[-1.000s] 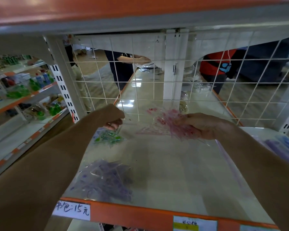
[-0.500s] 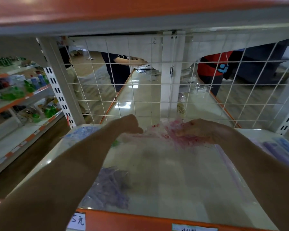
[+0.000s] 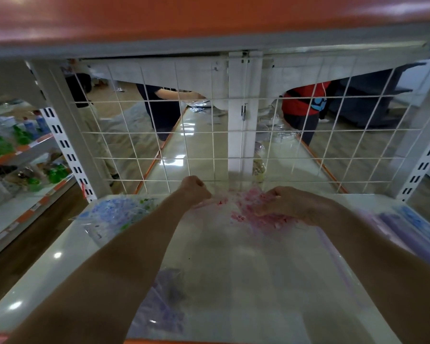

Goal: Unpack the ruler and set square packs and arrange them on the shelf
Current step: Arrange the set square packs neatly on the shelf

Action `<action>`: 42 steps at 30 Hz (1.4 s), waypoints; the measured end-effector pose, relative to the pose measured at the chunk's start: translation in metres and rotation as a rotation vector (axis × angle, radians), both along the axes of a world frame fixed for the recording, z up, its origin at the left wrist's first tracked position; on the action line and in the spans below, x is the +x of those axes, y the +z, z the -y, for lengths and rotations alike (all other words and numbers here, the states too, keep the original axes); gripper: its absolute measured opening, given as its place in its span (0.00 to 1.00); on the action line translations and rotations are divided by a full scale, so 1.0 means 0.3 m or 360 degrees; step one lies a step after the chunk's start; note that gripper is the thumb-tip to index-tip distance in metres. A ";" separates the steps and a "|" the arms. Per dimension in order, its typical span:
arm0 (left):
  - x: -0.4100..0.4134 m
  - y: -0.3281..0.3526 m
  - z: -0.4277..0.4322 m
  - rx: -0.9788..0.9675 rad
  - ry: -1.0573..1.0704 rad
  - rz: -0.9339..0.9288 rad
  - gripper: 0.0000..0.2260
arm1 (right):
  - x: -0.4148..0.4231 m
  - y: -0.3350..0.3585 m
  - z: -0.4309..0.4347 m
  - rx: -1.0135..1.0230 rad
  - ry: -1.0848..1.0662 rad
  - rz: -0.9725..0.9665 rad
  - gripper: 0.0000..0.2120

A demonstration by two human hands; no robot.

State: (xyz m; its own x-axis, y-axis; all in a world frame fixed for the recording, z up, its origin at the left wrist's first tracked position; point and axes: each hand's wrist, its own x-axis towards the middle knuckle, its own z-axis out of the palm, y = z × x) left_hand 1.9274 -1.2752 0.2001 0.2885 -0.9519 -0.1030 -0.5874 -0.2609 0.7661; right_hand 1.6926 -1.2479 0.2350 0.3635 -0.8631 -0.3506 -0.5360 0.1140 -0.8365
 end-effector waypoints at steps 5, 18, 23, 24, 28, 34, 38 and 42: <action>0.032 0.103 -0.096 0.0115 -0.0107 -0.0691 0.05 | -0.037 0.023 -0.006 -0.0098 0.0000 0.0319 0.13; -0.219 0.137 -0.337 0.0018 -0.0414 -0.2139 0.29 | 0.024 0.097 -0.095 -0.0120 -0.0112 0.0724 0.09; -0.286 0.065 -0.369 -0.0009 -0.0304 -0.2248 0.15 | 0.049 0.094 -0.133 -0.0143 0.0001 0.0657 0.05; -0.288 0.046 -0.380 0.0006 -0.0317 -0.2309 0.14 | 0.047 0.090 -0.131 -0.0234 0.0039 0.0582 0.07; -0.273 0.015 -0.413 -0.0030 -0.0342 -0.2397 0.08 | 0.023 0.076 -0.114 -0.0497 0.0194 0.0219 0.18; -0.236 0.053 -0.456 0.0101 -0.0305 -0.2129 0.05 | 0.018 0.115 -0.089 -0.0355 0.0003 0.0470 0.07; -0.230 0.069 -0.468 0.0202 -0.0336 -0.1998 0.10 | 0.049 0.122 -0.079 -0.0366 -0.0105 0.0540 0.01; -0.216 0.058 -0.465 0.0254 -0.0238 -0.2109 0.08 | 0.051 0.113 -0.078 -0.0306 -0.0270 0.0704 0.03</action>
